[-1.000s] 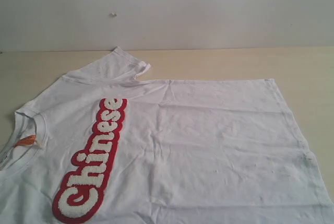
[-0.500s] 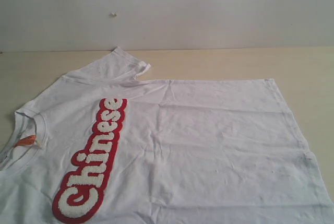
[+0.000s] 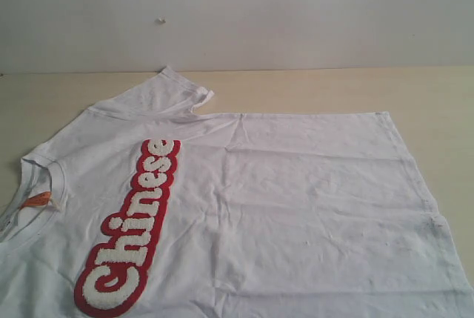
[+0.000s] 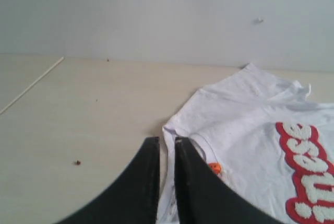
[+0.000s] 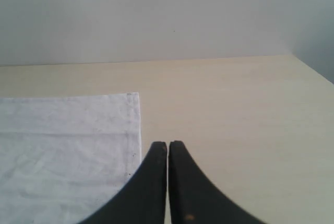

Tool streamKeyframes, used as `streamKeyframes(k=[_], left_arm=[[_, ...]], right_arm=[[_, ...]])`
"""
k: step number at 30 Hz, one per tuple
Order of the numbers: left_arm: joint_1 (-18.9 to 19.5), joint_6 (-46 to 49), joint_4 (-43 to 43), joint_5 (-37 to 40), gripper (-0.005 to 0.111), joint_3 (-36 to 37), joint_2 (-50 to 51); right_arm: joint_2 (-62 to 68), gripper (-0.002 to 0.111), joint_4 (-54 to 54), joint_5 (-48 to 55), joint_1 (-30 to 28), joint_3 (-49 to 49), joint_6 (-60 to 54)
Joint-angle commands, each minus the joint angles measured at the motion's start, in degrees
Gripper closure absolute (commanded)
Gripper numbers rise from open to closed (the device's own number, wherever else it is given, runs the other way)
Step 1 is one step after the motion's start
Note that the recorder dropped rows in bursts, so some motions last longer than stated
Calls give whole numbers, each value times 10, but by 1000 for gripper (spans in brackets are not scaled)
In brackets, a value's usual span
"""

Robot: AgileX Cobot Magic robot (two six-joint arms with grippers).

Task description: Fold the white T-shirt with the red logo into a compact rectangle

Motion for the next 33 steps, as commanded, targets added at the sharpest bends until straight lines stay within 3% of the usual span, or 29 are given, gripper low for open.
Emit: streamKeyframes(k=[1,7,16,22,27,33], left_arm=[[3,-4,1,-57,94,0,-4],[3,-3,1,-85,94,0,-4],[3,-4,1,-192,94,0,-4],[3,-16,1,-229,94,0,-4],[3,-251,1,-266,94,0,-4],[3,-321,8,-303,94,0,-4]], right_arm=[[-4,106,-12,-5,-2,2,-2],[-4,106,-12,-20,-2,2,-2],[-4,106,-11,-211,-2,2,4],[-4,106,-11,-267,-2,2,166],[-4,106,-11,-295,-2,2,235],[-4,106,-17,-354,-2,2,242]])
